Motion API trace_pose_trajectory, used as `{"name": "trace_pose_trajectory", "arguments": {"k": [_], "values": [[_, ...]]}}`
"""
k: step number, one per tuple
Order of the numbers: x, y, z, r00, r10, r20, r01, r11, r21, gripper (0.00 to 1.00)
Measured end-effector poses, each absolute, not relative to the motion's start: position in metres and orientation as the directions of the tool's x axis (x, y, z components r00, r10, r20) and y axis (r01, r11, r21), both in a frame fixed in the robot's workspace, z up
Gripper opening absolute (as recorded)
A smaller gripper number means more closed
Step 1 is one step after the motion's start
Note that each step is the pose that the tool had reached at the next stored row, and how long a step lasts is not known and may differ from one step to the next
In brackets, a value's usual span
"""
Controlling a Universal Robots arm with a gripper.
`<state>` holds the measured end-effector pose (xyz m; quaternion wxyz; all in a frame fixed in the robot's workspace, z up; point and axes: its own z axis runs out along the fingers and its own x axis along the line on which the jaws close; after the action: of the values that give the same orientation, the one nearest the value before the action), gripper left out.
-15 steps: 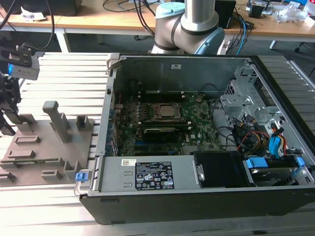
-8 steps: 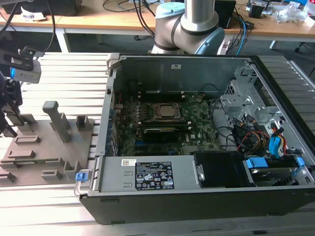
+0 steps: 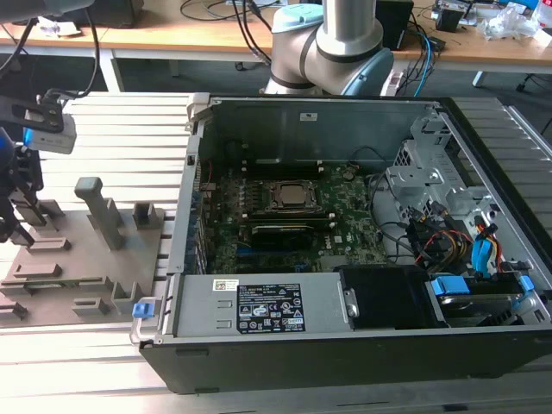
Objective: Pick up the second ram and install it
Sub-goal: 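Pick up the second ram and move it above second insertion slot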
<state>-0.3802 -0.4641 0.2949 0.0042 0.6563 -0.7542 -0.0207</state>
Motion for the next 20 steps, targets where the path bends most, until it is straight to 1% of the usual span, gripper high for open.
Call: {"name": "trace_pose_trajectory", "arguments": {"k": [20], "values": [[-0.380, -0.464, 0.269, -0.139, -0.990, -0.021, -0.990, 0.138, 0.037, 0.36]]}}
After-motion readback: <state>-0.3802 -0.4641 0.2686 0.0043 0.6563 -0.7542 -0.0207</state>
